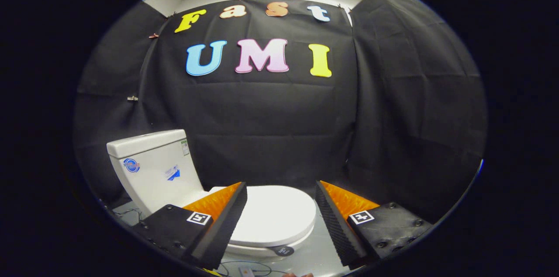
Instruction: Open the toilet lid.
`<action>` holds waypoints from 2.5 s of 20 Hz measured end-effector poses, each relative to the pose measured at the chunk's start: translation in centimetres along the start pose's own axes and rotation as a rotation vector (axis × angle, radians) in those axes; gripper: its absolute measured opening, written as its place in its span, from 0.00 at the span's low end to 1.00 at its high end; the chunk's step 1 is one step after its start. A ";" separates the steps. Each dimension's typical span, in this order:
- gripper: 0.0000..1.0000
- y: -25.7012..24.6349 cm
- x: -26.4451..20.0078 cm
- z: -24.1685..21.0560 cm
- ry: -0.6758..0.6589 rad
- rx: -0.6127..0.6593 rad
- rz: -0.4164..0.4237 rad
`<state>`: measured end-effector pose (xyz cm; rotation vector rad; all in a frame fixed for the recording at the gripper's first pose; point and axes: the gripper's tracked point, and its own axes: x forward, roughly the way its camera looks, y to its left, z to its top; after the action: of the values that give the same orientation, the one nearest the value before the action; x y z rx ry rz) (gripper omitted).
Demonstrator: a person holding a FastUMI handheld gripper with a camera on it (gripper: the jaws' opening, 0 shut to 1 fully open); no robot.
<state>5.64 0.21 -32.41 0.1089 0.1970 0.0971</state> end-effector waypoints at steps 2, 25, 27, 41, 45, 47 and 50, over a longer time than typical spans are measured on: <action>0.99 -0.5 0.5 -2.5 0.062 0.060 0.008; 0.99 -2.7 3.8 -20.7 0.709 0.836 0.168; 0.97 -2.6 4.3 -21.8 0.745 0.864 0.168; 0.29 -2.6 6.5 -25.0 0.786 0.880 0.161; 0.08 -2.5 5.7 -24.1 0.758 0.992 0.207; 0.07 -2.5 5.7 -24.3 0.761 0.977 0.182; 0.07 -2.2 5.6 -22.9 0.759 0.936 0.150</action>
<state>6.70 0.87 -56.10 1.0272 0.9873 0.1871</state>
